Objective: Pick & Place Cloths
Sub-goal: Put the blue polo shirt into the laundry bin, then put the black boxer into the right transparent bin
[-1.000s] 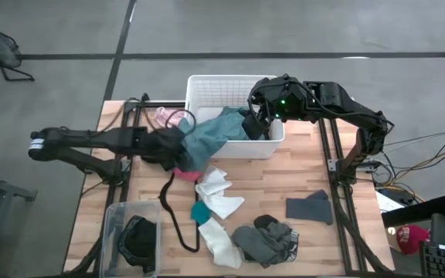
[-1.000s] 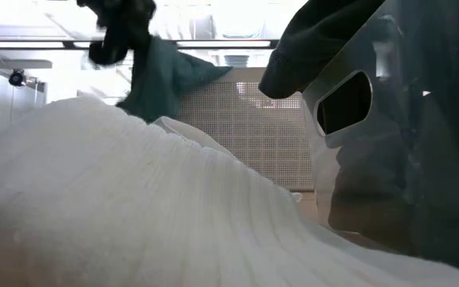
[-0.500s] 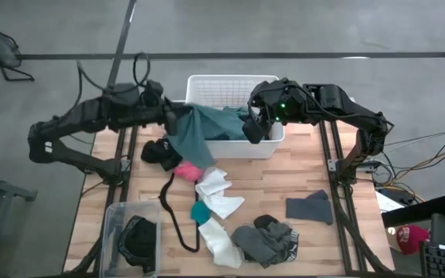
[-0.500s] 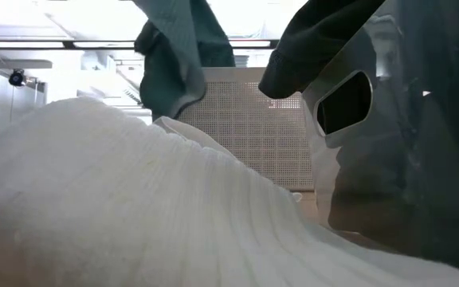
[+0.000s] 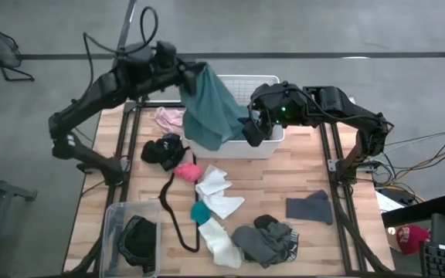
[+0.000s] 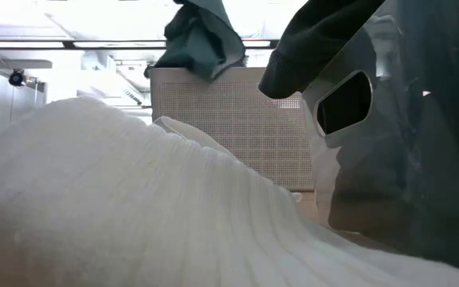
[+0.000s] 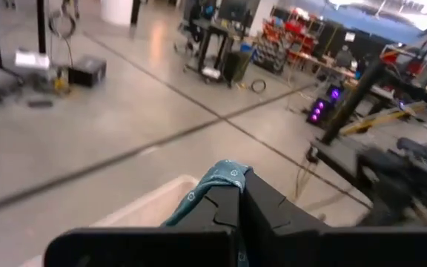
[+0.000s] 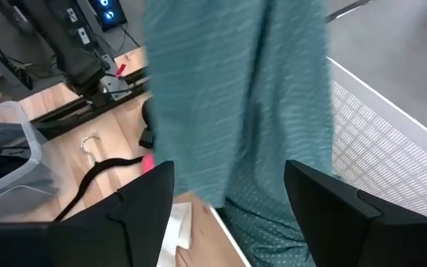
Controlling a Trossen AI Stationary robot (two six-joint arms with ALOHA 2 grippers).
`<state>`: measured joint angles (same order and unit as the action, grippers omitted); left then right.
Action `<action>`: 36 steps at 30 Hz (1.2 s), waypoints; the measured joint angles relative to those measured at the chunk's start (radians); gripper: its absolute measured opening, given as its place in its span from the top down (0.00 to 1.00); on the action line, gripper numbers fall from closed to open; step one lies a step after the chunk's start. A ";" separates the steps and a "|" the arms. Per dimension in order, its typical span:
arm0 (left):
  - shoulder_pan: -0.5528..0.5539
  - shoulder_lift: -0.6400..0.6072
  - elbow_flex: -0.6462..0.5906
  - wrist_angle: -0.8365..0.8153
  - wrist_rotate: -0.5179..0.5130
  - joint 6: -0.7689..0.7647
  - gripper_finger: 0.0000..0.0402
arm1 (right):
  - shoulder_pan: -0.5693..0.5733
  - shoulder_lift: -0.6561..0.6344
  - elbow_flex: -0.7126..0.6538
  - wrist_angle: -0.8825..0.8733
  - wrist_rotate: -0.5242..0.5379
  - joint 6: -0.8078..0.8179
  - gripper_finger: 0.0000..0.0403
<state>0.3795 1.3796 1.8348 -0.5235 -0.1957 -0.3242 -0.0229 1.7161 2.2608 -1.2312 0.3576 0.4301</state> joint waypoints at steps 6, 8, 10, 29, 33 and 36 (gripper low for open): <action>0.085 0.124 0.145 0.094 0.095 0.035 0.99 | 0.006 0.000 -0.003 -0.001 0.000 0.004 0.43; 0.111 0.162 0.189 0.076 0.130 0.019 0.99 | 0.006 0.000 -0.004 -0.001 0.001 0.000 0.44; 0.124 0.190 0.213 0.031 0.162 -0.011 0.99 | 0.006 0.000 -0.005 -0.006 0.001 0.000 0.45; 0.107 0.205 -0.029 -0.217 0.377 -0.130 0.87 | 0.005 0.000 -0.034 -0.011 0.011 -0.023 0.35; 0.107 0.203 -0.058 -0.221 0.415 -0.153 0.71 | 0.005 0.000 -0.059 -0.010 0.011 -0.018 0.33; 0.107 0.187 -0.055 -0.253 0.448 -0.148 0.60 | 0.005 0.000 -0.067 -0.011 0.011 -0.015 0.32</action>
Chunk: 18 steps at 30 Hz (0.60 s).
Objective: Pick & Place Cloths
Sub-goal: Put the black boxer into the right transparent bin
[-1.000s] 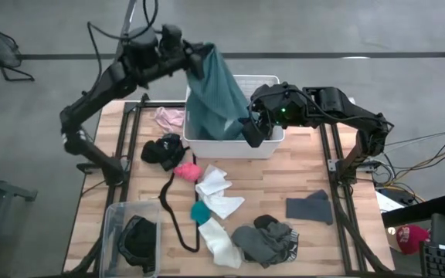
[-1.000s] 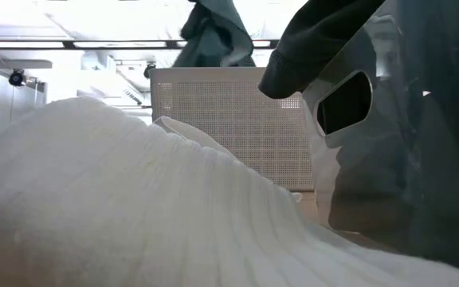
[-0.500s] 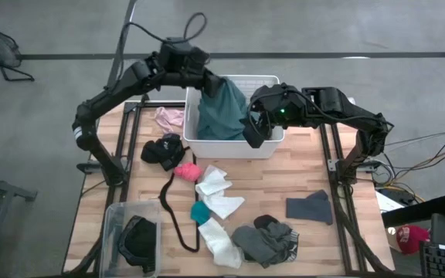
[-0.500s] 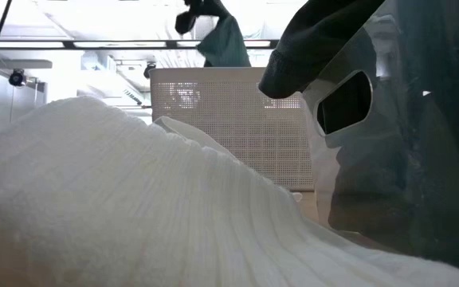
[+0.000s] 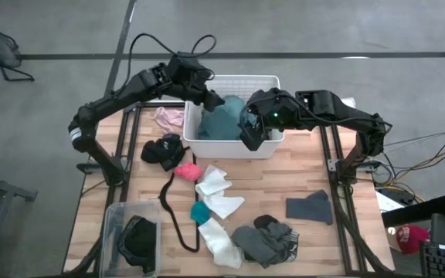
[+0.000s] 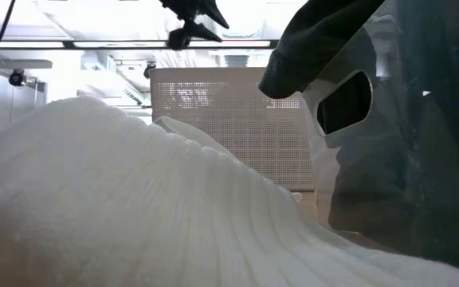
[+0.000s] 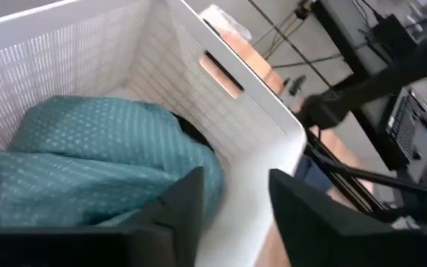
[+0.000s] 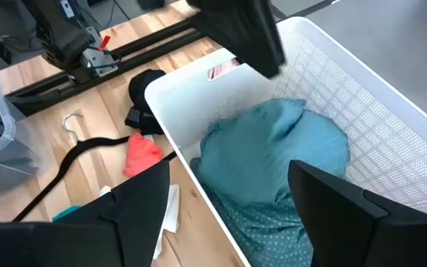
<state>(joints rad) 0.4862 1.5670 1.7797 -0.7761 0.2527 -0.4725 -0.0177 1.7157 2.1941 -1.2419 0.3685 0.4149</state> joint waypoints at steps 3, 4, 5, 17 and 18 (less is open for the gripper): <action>-0.001 -0.039 0.008 -0.058 0.000 0.031 0.52 | 0.000 0.000 0.000 0.000 0.000 0.000 0.31; -0.001 -0.057 0.007 -0.088 -0.002 0.046 0.50 | 0.000 0.000 0.001 0.000 0.000 0.000 0.31; -0.001 -0.078 0.005 -0.118 -0.013 0.058 0.49 | 0.000 -0.001 0.001 -0.001 0.000 0.000 0.31; -0.005 -0.294 -0.029 -0.650 -0.376 -0.057 0.47 | 0.000 -0.001 0.001 0.000 0.000 -0.025 0.35; -0.006 -0.305 -0.046 -0.660 -0.379 -0.071 0.47 | 0.000 -0.001 0.001 0.000 0.000 -0.026 0.36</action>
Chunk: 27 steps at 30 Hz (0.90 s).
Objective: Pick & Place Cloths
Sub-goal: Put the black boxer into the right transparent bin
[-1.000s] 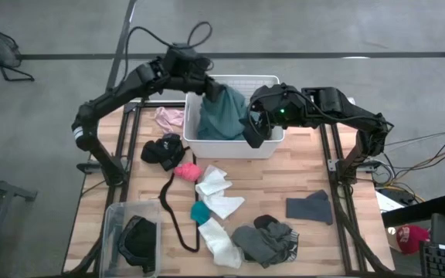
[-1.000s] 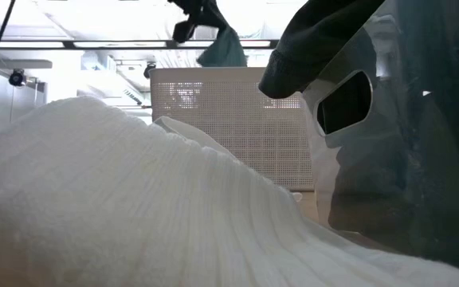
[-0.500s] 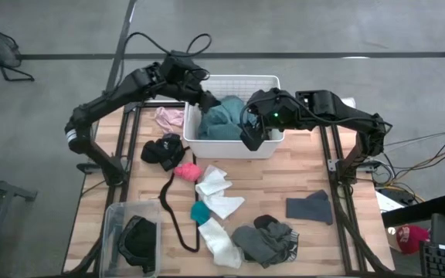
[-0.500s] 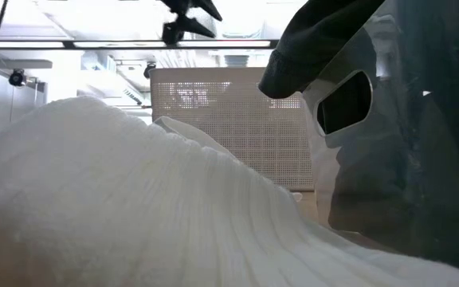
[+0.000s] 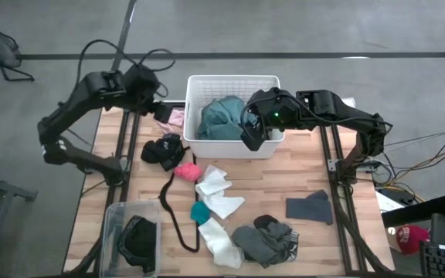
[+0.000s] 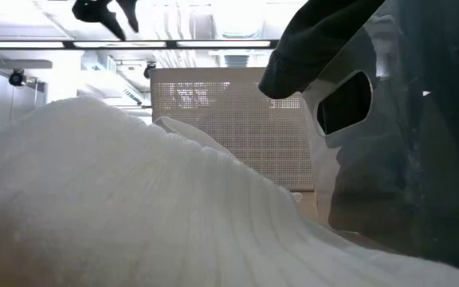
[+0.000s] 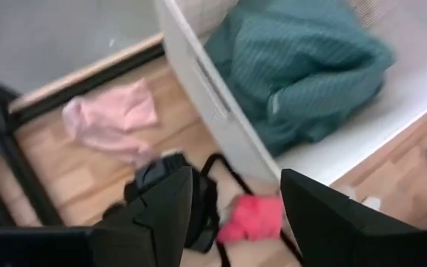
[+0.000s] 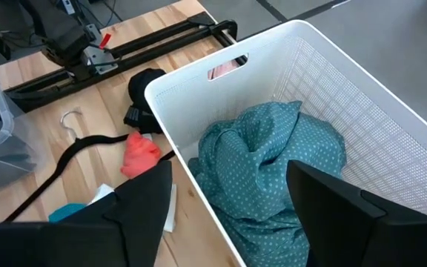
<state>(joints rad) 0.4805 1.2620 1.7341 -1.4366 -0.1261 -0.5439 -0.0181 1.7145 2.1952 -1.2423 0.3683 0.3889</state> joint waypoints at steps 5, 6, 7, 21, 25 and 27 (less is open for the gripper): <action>0.000 -0.054 -0.139 0.001 -0.003 -0.009 0.47 | 0.000 0.000 0.000 0.000 0.000 0.000 0.40; 0.000 -0.064 -0.173 0.004 -0.004 -0.009 0.47 | 0.000 0.000 0.000 0.000 0.000 0.000 0.41; 0.000 -0.075 -0.212 0.013 -0.004 -0.007 0.47 | 0.000 0.000 0.000 0.000 0.000 0.000 0.42; -0.009 -0.220 -0.689 0.162 0.069 0.088 0.48 | 0.000 0.000 0.000 0.000 -0.003 0.004 0.39; -0.009 -0.256 -0.800 0.296 0.154 0.109 0.48 | 0.000 0.001 0.000 0.002 -0.003 0.004 0.37; -0.009 -0.259 -0.851 0.356 0.202 0.110 0.48 | 0.000 0.002 0.000 0.002 -0.002 0.004 0.36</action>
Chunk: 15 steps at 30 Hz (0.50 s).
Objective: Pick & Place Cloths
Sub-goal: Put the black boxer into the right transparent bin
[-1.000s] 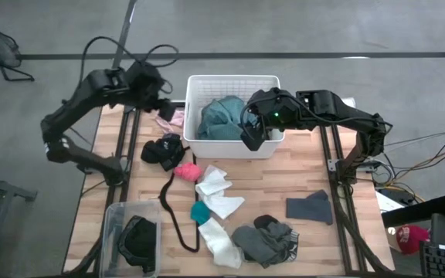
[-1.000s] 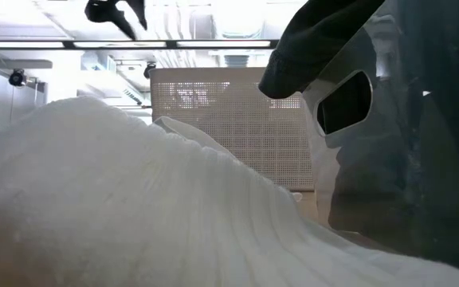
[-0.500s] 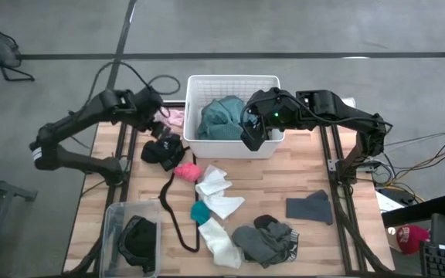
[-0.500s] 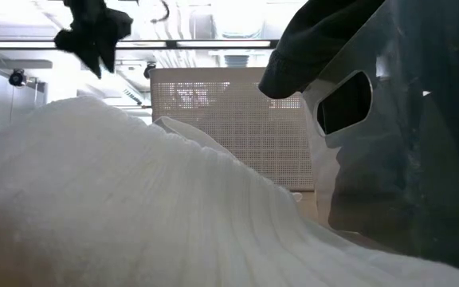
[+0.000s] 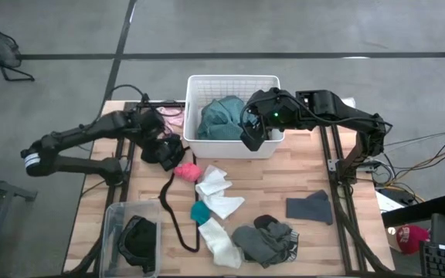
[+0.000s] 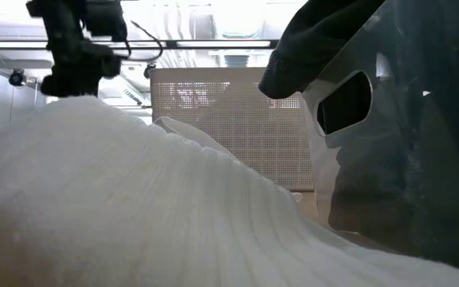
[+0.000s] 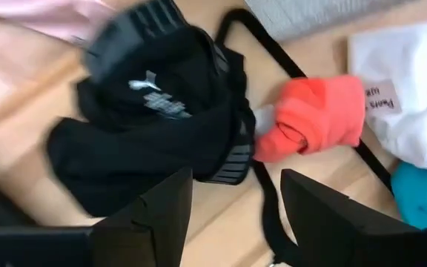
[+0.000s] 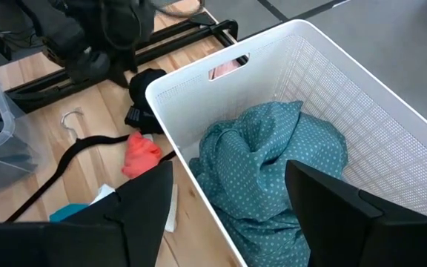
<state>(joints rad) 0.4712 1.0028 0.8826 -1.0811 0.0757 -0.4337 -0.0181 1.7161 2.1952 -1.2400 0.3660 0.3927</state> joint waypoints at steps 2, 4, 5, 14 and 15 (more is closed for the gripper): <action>-0.002 0.002 -0.053 0.046 0.018 -0.005 0.47 | 0.000 0.000 0.000 0.000 0.000 0.000 0.35; -0.002 0.007 -0.102 0.082 0.011 -0.007 0.48 | 0.000 0.000 0.000 0.000 0.000 0.000 0.35; -0.002 0.009 -0.127 0.104 -0.006 -0.009 0.48 | 0.000 0.000 0.000 0.000 0.000 0.000 0.36; -0.002 0.011 -0.288 0.243 -0.055 -0.039 0.48 | 0.000 0.000 0.000 0.000 0.000 0.001 0.43; -0.002 0.012 -0.303 0.256 -0.054 -0.053 0.48 | 0.000 0.000 0.000 0.000 0.000 0.001 0.44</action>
<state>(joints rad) 0.4694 1.0151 0.5796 -0.8255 0.0212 -0.4864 -0.0181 1.7164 2.1952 -1.2400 0.3664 0.3933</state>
